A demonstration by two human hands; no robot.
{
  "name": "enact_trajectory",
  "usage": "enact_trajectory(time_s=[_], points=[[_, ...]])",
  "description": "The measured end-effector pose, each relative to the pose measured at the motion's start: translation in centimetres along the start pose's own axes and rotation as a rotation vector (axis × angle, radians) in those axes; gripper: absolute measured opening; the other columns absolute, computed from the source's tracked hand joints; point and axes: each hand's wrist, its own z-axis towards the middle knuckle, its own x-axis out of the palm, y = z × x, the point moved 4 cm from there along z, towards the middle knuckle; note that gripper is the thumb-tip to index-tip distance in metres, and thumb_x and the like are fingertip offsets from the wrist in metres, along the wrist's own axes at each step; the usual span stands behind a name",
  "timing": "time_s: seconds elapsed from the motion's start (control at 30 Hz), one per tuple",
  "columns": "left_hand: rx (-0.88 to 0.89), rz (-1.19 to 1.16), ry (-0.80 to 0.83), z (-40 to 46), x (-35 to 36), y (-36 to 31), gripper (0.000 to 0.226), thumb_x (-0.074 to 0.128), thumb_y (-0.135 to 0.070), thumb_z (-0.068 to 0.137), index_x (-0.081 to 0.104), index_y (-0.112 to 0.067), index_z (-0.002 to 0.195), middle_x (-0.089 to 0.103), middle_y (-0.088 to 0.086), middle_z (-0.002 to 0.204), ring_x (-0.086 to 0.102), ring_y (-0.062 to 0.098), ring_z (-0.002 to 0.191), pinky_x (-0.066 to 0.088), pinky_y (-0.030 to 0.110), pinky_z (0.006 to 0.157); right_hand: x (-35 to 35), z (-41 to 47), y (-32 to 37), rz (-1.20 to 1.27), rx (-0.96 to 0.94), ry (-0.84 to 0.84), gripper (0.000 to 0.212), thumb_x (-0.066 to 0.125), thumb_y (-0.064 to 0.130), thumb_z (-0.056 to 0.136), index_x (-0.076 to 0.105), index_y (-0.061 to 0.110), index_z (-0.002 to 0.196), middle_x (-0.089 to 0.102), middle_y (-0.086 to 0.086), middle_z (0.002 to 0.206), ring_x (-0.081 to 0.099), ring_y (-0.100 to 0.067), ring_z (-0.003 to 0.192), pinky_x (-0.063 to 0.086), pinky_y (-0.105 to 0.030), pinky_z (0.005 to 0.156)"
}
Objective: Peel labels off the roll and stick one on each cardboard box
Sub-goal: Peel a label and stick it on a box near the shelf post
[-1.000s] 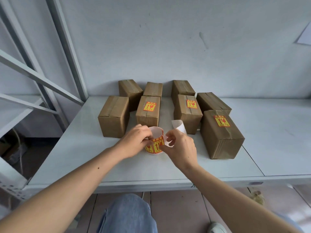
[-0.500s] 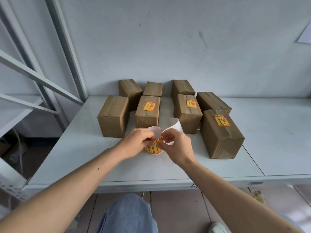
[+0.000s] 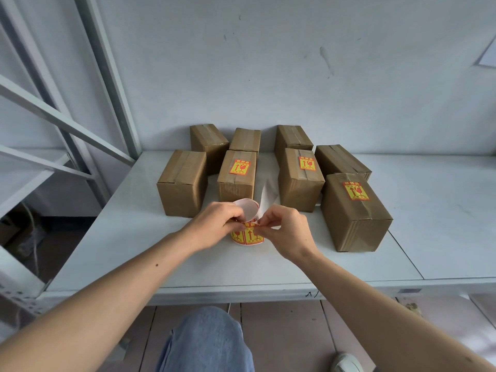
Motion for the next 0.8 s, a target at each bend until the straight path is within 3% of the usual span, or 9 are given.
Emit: enact_trajectory(time_s=[0.17, 0.27, 0.53, 0.63, 0.8], points=[[0.016, 0.023, 0.015, 0.1, 0.2, 0.5, 0.010, 0.067, -0.013, 0.086, 0.072, -0.008, 0.092, 0.061, -0.004, 0.090, 0.056, 0.007, 0.084, 0.043, 0.019, 0.074, 0.0, 0.2, -0.7, 0.030, -0.014, 0.082, 0.015, 0.080, 0.007, 0.075, 0.066, 0.011, 0.074, 0.076, 0.003, 0.090, 0.070, -0.003, 0.080, 0.055, -0.018, 0.069], [0.034, 0.020, 0.027, 0.2, 0.3, 0.5, 0.008, 0.068, -0.013, 0.085, 0.072, -0.007, 0.087, 0.060, -0.004, 0.086, 0.058, 0.011, 0.083, 0.046, 0.025, 0.073, 0.1, 0.3, -1.1, 0.061, -0.025, 0.146, 0.015, 0.078, 0.003, 0.076, 0.064, 0.008, 0.074, 0.076, 0.000, 0.095, 0.070, -0.004, 0.083, 0.053, -0.011, 0.067], [0.023, 0.013, -0.001, -0.1, -0.3, 1.4, 0.007, 0.070, -0.011, 0.083, 0.074, -0.008, 0.086, 0.069, 0.003, 0.093, 0.062, 0.012, 0.088, 0.052, 0.034, 0.081, -0.5, 0.0, -2.1, 0.091, -0.030, 0.207, 0.016, 0.079, 0.007, 0.076, 0.064, 0.006, 0.074, 0.075, 0.007, 0.098, 0.070, -0.005, 0.090, 0.058, -0.028, 0.082], [0.046, 0.061, 0.013, -0.2, -0.1, 1.4, 0.011, 0.071, -0.011, 0.082, 0.076, -0.007, 0.091, 0.068, 0.004, 0.101, 0.062, 0.013, 0.095, 0.052, 0.035, 0.085, -1.8, 0.2, -1.5, 0.136, -0.006, 0.172, 0.016, 0.083, 0.011, 0.073, 0.068, 0.007, 0.074, 0.074, 0.000, 0.082, 0.069, -0.006, 0.076, 0.058, -0.029, 0.075], [0.081, 0.142, -0.038, -0.7, -1.4, 1.4, 0.031, 0.073, -0.027, 0.081, 0.073, -0.015, 0.110, 0.063, -0.001, 0.118, 0.058, 0.014, 0.107, 0.051, 0.035, 0.087, -4.0, 2.4, 3.4, 0.308, -0.027, 0.099, 0.015, 0.079, 0.004, 0.077, 0.064, 0.005, 0.078, 0.072, 0.001, 0.067, 0.065, -0.001, 0.057, 0.048, -0.015, 0.052]])
